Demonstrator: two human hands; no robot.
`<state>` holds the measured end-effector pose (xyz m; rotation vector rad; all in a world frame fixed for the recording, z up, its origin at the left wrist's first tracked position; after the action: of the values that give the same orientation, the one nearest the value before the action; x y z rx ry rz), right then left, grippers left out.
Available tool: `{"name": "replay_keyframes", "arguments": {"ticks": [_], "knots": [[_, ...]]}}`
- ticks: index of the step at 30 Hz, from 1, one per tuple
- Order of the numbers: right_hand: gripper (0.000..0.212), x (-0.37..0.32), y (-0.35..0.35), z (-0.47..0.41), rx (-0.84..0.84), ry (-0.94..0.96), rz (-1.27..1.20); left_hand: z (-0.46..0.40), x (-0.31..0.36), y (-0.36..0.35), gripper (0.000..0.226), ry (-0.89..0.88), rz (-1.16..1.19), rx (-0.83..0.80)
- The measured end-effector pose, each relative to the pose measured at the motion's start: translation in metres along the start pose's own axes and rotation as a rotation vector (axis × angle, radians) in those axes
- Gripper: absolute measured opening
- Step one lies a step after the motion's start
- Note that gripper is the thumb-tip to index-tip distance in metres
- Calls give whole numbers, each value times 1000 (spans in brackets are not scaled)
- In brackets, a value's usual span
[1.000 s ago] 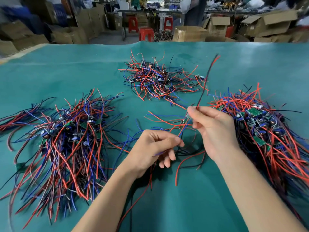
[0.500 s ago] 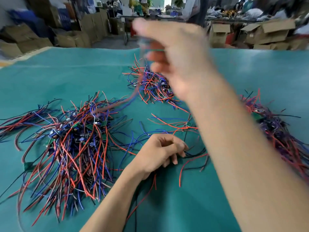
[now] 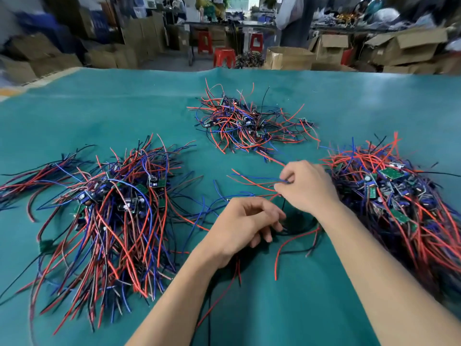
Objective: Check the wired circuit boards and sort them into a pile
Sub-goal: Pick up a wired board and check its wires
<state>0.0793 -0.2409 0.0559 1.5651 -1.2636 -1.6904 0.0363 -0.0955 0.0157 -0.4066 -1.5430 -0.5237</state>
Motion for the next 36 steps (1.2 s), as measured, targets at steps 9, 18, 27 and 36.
{"name": "replay_keyframes", "arguments": {"ticks": [9,18,27,36], "knots": [[27,49,24,18,316,-45,-1137,1,-2,0,13,28,3,8],[16,11,-12,31,-118,-138,-1569,-1,-9,6,26,93,199,92],[23,8,44,43,370,179,-1063,-1,-10,13,18,96,315,173],[25,-3,60,45,349,306,-1085,-3,-9,13,35,89,363,136]]}}
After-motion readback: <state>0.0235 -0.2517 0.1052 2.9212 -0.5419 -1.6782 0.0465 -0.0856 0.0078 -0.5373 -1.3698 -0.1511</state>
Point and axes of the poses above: each hand's wrist, its own z-axis away from the middle knuckle, its own y-axis out of the back of the hand, x = y × z, the point moved 10 cm from there along -z, towards the middle knuckle, and after that the axes turned 6 degrees about -z, right-handed, at the moved point
